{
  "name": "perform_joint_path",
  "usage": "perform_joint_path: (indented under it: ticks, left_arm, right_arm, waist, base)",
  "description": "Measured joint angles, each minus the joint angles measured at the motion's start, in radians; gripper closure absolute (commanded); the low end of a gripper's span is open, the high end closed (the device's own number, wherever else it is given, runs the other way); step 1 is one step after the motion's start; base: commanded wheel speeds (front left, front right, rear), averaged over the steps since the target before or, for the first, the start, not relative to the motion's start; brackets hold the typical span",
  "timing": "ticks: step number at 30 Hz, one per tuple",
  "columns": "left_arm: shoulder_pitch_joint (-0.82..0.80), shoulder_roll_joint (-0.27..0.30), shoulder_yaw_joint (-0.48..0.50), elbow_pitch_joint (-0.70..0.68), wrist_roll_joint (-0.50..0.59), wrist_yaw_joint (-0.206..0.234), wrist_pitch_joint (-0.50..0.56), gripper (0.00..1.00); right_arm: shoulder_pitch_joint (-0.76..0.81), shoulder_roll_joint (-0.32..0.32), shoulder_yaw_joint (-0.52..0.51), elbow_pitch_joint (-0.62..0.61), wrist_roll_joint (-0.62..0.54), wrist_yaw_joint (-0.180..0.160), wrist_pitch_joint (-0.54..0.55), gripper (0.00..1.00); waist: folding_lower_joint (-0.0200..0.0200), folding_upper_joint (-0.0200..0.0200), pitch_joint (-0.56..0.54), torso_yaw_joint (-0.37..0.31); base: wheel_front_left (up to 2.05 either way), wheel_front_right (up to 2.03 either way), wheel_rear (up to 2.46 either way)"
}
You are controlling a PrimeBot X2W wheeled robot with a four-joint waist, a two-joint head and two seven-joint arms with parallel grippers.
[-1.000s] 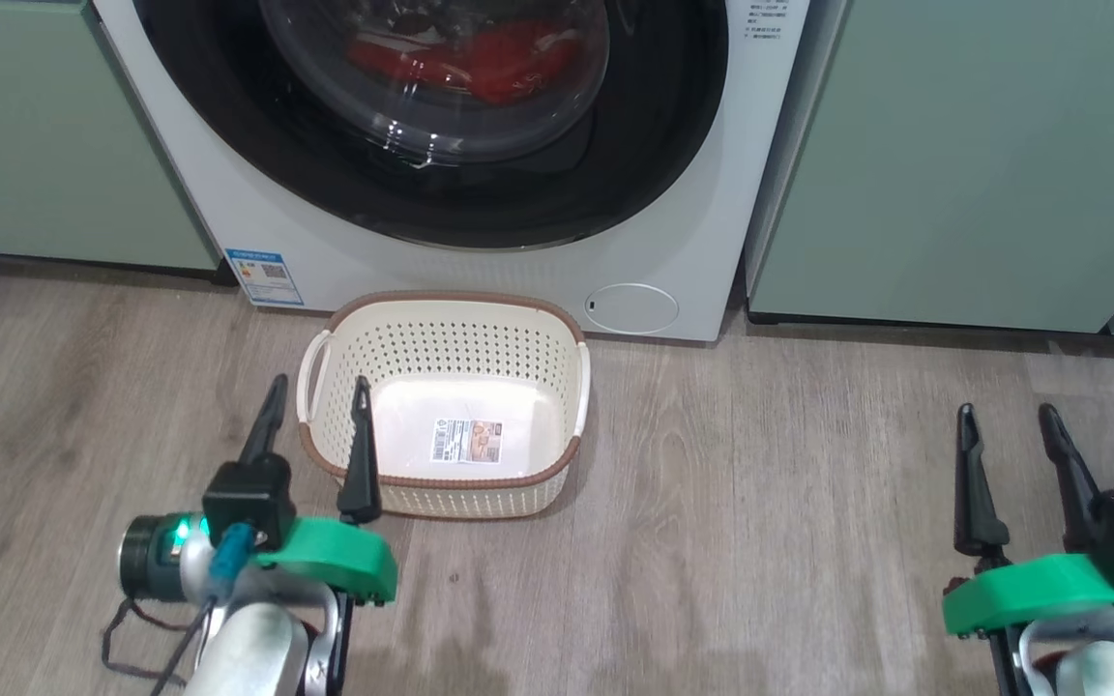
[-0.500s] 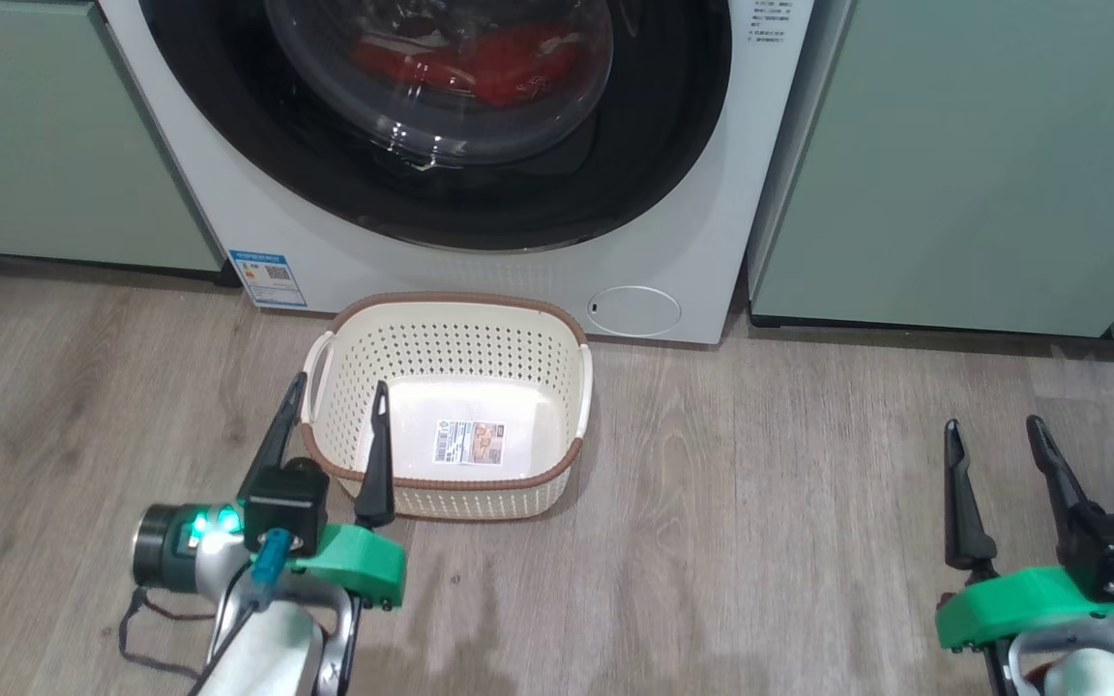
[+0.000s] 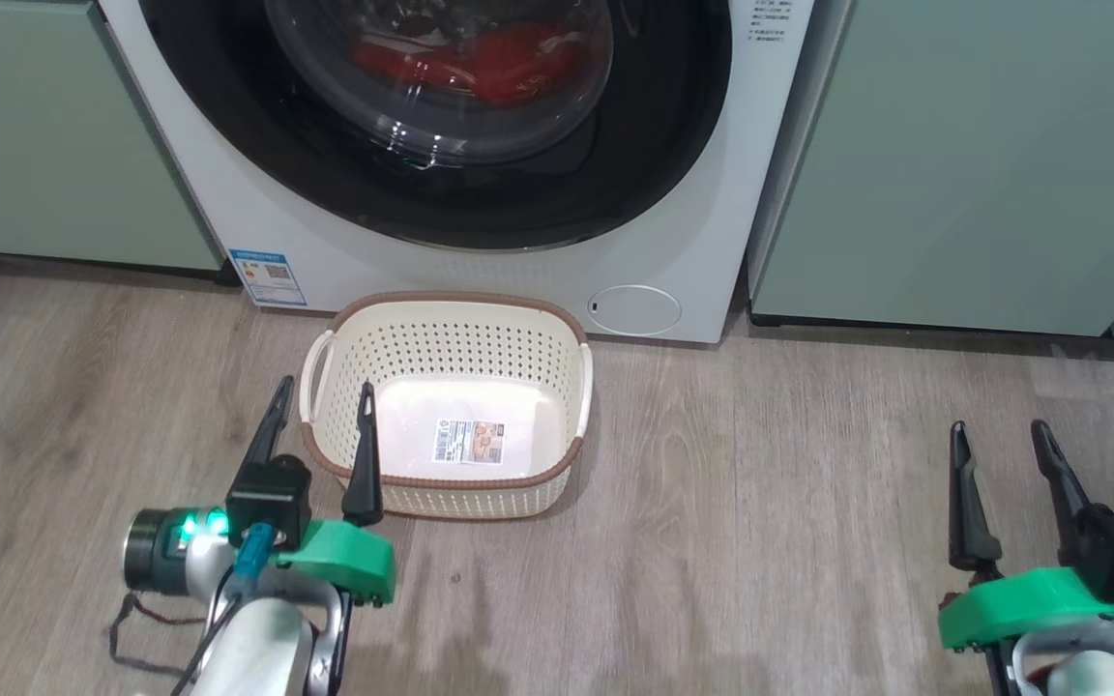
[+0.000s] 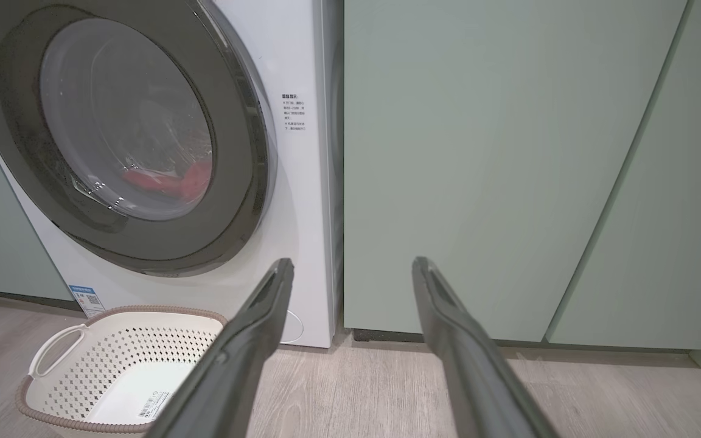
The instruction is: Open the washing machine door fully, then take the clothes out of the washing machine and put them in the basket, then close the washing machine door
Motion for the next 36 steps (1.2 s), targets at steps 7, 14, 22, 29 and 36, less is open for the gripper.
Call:
perform_joint_path:
  ticks: [7, 14, 22, 29, 36]
  left_arm:
    - [-0.005, -0.008, 0.021, 0.008, 0.0, -0.01, 0.0, 0.0]
    - [-0.006, -0.012, 0.029, 0.016, 0.0, -0.02, 0.0, 0.0]
    - [-0.011, -0.017, 0.028, 0.016, 0.0, -0.027, 0.0, 0.0]
    - [-0.057, -0.021, 0.024, 0.011, -0.01, -0.035, 0.0, 0.0]
    - [-0.101, -0.024, -0.022, -0.002, -0.055, -0.023, 0.0, 0.0]
  right_arm:
    - [0.0, 0.0, 0.004, -0.008, 0.0, 0.0, 0.0, 0.0]
    - [0.0, 0.0, 0.019, -0.018, 0.049, 0.0, 0.0, 1.0]
    - [-0.121, -0.001, -0.017, 0.055, 0.335, 0.0, 0.0, 1.0]
    - [-0.31, -0.069, 0.009, 0.171, 0.733, 0.0, -0.002, 1.0]
    - [-0.495, -0.288, 0.121, 0.208, 1.236, 0.0, 0.119, 1.0]
  waist:
    - [0.0, 0.0, -0.001, 0.002]
    - [0.0, 0.0, 0.003, 0.006]
    - [0.0, 0.0, 0.042, 0.022]
    - [0.0, 0.0, 0.107, 0.048]
    - [0.0, 0.0, 0.194, 0.08]
  base:
    - [0.0, 0.0, 0.0]
    - [0.0, 0.0, 0.0]
    - [0.0, 0.0, 0.0]
    - [0.0, 0.0, 0.0]
    - [0.0, 0.0, 0.0]
